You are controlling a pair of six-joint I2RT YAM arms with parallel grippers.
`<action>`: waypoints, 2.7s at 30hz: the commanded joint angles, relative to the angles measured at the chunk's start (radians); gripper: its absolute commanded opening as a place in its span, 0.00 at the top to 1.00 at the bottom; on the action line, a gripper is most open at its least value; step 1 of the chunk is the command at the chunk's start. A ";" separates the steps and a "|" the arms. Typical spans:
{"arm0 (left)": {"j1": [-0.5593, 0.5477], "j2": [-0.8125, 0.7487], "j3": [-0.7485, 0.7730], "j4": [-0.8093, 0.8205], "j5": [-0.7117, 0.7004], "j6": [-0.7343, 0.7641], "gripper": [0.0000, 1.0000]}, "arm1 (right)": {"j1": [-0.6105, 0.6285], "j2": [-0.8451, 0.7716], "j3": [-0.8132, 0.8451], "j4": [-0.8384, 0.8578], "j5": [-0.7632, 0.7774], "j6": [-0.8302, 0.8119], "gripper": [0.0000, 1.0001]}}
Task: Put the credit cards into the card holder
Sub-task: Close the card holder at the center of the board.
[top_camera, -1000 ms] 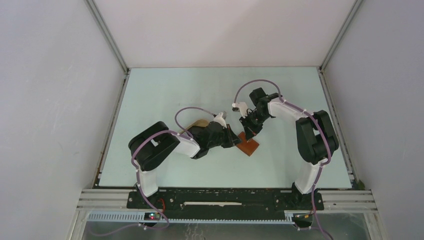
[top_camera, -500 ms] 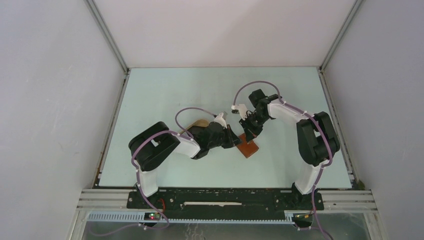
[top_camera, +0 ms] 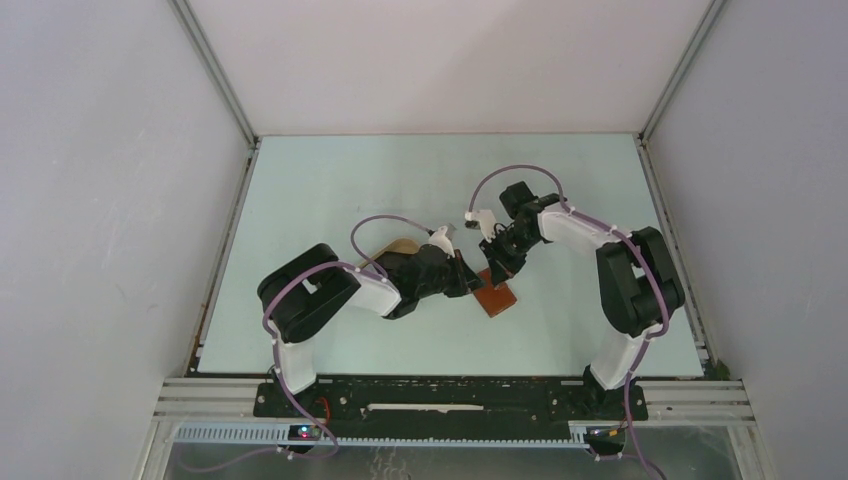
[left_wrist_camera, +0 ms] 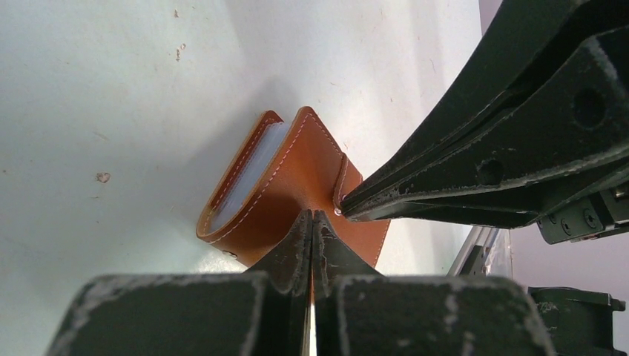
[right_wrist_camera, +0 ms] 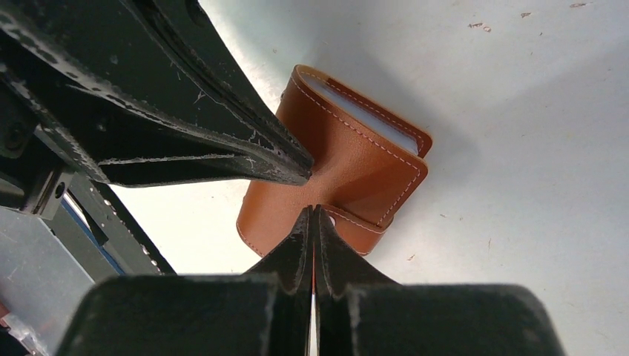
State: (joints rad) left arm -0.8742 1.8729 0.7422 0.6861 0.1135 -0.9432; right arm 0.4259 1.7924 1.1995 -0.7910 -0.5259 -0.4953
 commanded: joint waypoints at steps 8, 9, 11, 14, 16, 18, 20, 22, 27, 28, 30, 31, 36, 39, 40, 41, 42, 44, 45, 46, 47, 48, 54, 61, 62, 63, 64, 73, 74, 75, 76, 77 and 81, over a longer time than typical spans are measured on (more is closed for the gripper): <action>-0.005 -0.066 -0.016 -0.056 -0.034 0.009 1.00 | 0.039 0.025 -0.085 -0.005 0.040 0.030 1.00; -0.004 -0.073 -0.019 -0.056 -0.034 0.009 1.00 | 0.039 0.023 -0.088 -0.006 0.043 0.028 1.00; 0.001 -0.087 -0.023 -0.056 -0.031 0.010 1.00 | 0.039 0.011 -0.101 -0.010 0.046 0.026 1.00; 0.005 -0.106 -0.030 -0.057 -0.026 0.014 1.00 | 0.031 -0.014 -0.112 -0.006 0.053 0.024 1.00; 0.005 -0.120 -0.034 -0.057 -0.025 0.018 1.00 | 0.012 -0.017 -0.112 -0.010 0.039 0.021 1.00; 0.006 -0.136 -0.039 -0.056 -0.022 0.023 0.99 | -0.008 -0.012 -0.112 -0.017 0.019 0.011 1.00; 0.006 -0.154 -0.043 -0.056 -0.020 0.028 0.98 | -0.023 -0.007 -0.112 -0.023 -0.006 0.005 1.00; 0.005 -0.173 -0.050 -0.056 -0.020 0.034 0.98 | -0.038 0.000 -0.109 -0.032 -0.037 -0.002 1.00; 0.006 -0.219 -0.079 -0.040 -0.014 0.038 0.97 | -0.106 0.068 -0.077 -0.102 -0.157 -0.046 1.00; 0.005 -0.226 -0.085 -0.038 -0.012 0.038 0.97 | -0.117 0.083 -0.072 -0.113 -0.175 -0.056 1.00; 0.005 -0.242 -0.096 -0.037 -0.011 0.038 0.97 | -0.140 0.104 -0.066 -0.129 -0.211 -0.071 1.00; 0.004 -0.248 -0.099 -0.037 -0.011 0.037 0.97 | -0.149 0.111 -0.066 -0.134 -0.222 -0.077 1.00; -0.004 -0.268 -0.112 -0.037 -0.015 0.037 0.98 | -0.174 0.143 -0.065 -0.150 -0.264 -0.089 1.00; -0.014 -0.277 -0.116 -0.037 -0.020 0.038 0.98 | -0.188 0.164 -0.058 -0.160 -0.294 -0.079 1.00; -0.017 -0.279 -0.117 -0.037 -0.021 0.038 0.98 | -0.200 0.179 -0.049 -0.174 -0.310 -0.080 1.00; -0.019 -0.284 -0.118 -0.037 -0.022 0.037 0.98 | -0.209 0.195 -0.040 -0.185 -0.327 -0.080 1.00; -0.021 -0.289 -0.119 -0.037 -0.024 0.037 0.98 | -0.215 0.205 -0.034 -0.191 -0.340 -0.077 1.00; -0.025 -0.301 -0.122 -0.040 -0.027 0.038 0.98 | -0.223 0.212 -0.032 -0.188 -0.350 -0.062 1.00; -0.027 -0.307 -0.122 -0.045 -0.030 0.039 0.98 | -0.225 0.212 -0.032 -0.185 -0.349 -0.052 1.00; -0.029 -0.313 -0.122 -0.050 -0.033 0.042 0.98 | -0.227 0.212 -0.032 -0.178 -0.349 -0.039 1.00; -0.031 -0.315 -0.121 -0.056 -0.034 0.045 0.98 | -0.230 0.215 -0.032 -0.171 -0.350 -0.026 1.00; -0.033 -0.317 -0.120 -0.058 -0.033 0.046 0.98 | -0.230 0.216 -0.031 -0.168 -0.350 -0.023 1.00; -0.049 -0.301 -0.112 -0.041 -0.024 0.050 0.97 | -0.212 0.194 -0.011 -0.196 -0.375 -0.091 0.92; -0.055 -0.331 -0.124 -0.025 -0.020 0.073 0.92 | -0.139 0.049 0.030 -0.292 -0.468 -0.229 0.61; -0.054 -0.342 -0.129 -0.025 -0.024 0.080 0.91 | -0.130 0.023 0.029 -0.303 -0.470 -0.246 0.59; -0.054 -0.352 -0.136 -0.025 -0.028 0.087 0.89 | -0.126 0.001 0.029 -0.308 -0.474 -0.258 0.57; -0.054 -0.363 -0.143 -0.025 -0.032 0.094 0.88 | -0.123 -0.023 0.029 -0.315 -0.475 -0.271 0.56; -0.054 -0.504 -0.232 -0.002 -0.062 0.187 0.82 | -0.133 -0.306 0.008 -0.281 -0.404 -0.330 0.54; -0.054 -0.530 -0.244 -0.002 -0.070 0.205 0.82 | -0.132 -0.370 -0.008 -0.232 -0.372 -0.318 0.54; -0.054 -0.565 -0.260 -0.003 -0.082 0.227 0.81 | -0.128 -0.464 -0.033 -0.168 -0.316 -0.297 0.53; -0.054 -0.593 -0.268 -0.005 -0.091 0.248 0.81 | -0.125 -0.530 -0.061 -0.102 -0.277 -0.291 0.49; -0.054 -0.621 -0.281 -0.006 -0.105 0.271 0.80 | -0.122 -0.597 -0.096 -0.050 -0.256 -0.322 0.39; -0.054 -0.719 -0.339 0.005 -0.167 0.377 0.64 | -0.117 -0.716 -0.204 0.050 -0.276 -0.311 0.01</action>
State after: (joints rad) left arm -0.9245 1.2480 0.4580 0.6380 0.0303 -0.7120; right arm 0.2974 1.1366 1.0683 -0.8795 -0.8249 -0.7967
